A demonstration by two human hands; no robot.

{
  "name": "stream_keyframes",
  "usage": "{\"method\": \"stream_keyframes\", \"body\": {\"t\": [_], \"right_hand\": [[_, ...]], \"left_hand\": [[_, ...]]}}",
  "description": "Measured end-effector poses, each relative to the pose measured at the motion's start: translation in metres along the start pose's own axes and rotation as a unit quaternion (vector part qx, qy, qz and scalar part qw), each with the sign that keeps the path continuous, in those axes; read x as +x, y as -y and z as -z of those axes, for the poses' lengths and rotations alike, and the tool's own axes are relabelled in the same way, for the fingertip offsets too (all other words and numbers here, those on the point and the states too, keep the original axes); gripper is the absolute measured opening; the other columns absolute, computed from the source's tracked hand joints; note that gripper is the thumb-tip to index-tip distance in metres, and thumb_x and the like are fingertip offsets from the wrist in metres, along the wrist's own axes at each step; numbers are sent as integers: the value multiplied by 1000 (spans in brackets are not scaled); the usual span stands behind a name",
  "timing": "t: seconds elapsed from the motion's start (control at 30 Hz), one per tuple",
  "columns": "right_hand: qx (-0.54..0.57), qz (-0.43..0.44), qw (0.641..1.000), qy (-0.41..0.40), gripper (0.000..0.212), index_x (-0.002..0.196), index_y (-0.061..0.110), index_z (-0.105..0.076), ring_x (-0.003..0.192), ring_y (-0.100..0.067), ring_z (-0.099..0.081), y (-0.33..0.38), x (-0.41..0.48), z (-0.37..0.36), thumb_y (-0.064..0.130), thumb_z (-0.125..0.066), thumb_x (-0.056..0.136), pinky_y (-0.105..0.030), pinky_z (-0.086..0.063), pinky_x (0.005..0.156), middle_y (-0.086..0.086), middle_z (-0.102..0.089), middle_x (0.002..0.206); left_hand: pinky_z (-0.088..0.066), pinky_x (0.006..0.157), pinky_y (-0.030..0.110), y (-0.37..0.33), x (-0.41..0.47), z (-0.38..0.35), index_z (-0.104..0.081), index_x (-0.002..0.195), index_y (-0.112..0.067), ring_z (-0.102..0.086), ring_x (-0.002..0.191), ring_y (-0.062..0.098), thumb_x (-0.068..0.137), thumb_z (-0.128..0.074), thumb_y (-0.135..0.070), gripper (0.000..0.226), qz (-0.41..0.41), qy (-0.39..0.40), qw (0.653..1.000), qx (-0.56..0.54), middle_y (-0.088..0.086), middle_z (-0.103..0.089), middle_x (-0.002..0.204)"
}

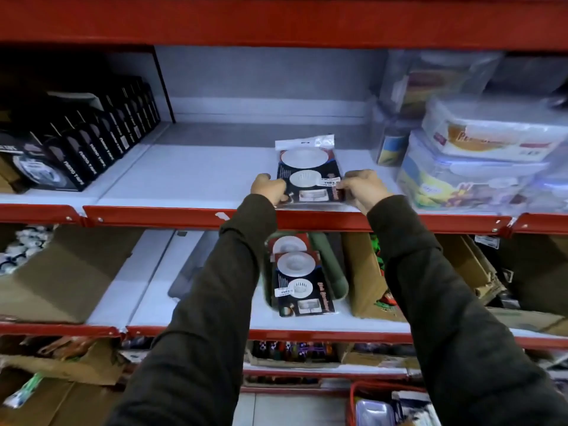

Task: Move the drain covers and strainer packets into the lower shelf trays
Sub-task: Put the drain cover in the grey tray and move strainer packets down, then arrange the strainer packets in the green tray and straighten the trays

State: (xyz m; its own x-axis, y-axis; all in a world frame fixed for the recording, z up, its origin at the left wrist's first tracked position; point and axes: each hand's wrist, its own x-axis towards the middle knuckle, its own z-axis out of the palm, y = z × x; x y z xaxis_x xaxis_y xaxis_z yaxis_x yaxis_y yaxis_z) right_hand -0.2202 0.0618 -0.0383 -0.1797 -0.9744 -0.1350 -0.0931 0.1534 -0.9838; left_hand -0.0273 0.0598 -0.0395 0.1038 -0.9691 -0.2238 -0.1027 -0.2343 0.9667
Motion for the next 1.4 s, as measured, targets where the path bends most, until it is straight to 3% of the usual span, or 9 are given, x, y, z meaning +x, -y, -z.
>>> {"method": "stream_keyframes", "body": {"t": [0.13,0.27,0.57,0.87,0.93,1.0,1.2,1.3,1.4], "right_hand": [[165,-59,960,218,27,113,-6,-63,79,-23,-76,-7,-47,29,-10,-53,88,-30,-63,68,-18,-75,97],[88,-70,915,387,50,120,9,-62,92,-21,-74,-47,-91,51,-15,-58,77,-32,-62,79,-12,-73,111],[-34,-212,833,511,76,134,-4,-46,130,-52,-45,-201,-130,47,-3,-83,68,-51,-40,99,-35,-44,143],[-61,-174,979,83,52,133,-4,-48,83,-29,-67,-213,-71,7,-8,-66,84,-27,-59,59,-19,-67,107],[-139,-164,975,54,55,135,-3,-50,99,-35,-66,-220,-54,-4,2,-71,84,-36,-58,80,-23,-67,116],[-237,-162,956,67,60,136,4,-51,112,-34,-64,-223,-50,-8,12,-75,82,-37,-52,96,-18,-67,122],[-267,-6,960,-81,43,125,17,-62,111,-39,-59,-205,-65,-28,14,-72,82,-39,-47,101,-19,-54,126],[-95,-54,994,-7,37,120,9,-62,112,-33,-61,-193,-62,-65,7,-71,85,-39,-49,97,-10,-60,118],[68,-198,970,125,45,132,2,-54,119,-33,-58,-173,-56,-123,14,-66,90,-36,-50,92,-13,-62,122]], "left_hand": [[-58,48,24,15,-37,34,-62,88,1,-66,69,24,84,-47,15,21,60,142,976,-155,18,-63,90],[-61,56,24,58,-80,66,-60,122,-10,-75,76,17,87,-52,14,43,66,317,943,-84,10,-74,104],[-62,71,28,205,-120,64,-60,116,-19,-72,87,15,78,-59,9,47,239,466,852,12,5,-70,104],[-60,69,26,224,-52,24,-56,122,4,-71,54,12,84,-62,15,40,214,97,968,-83,14,-73,89],[-61,52,27,227,-38,10,-59,116,5,-70,50,19,84,-62,16,35,215,32,973,-78,18,-71,81],[-63,71,41,236,-29,1,-64,116,4,-72,77,29,80,-71,8,37,212,-5,977,-23,20,-71,98],[-58,84,40,250,-30,32,-64,118,-21,-67,98,35,88,-67,-13,31,8,-74,993,97,-1,-67,113],[-49,84,11,255,-16,65,-62,122,-14,-62,113,26,89,-60,1,36,-15,-85,994,68,7,-64,123],[-42,105,24,256,6,101,-58,128,0,-55,127,31,92,-54,6,36,21,-104,994,12,17,-60,134]]}}
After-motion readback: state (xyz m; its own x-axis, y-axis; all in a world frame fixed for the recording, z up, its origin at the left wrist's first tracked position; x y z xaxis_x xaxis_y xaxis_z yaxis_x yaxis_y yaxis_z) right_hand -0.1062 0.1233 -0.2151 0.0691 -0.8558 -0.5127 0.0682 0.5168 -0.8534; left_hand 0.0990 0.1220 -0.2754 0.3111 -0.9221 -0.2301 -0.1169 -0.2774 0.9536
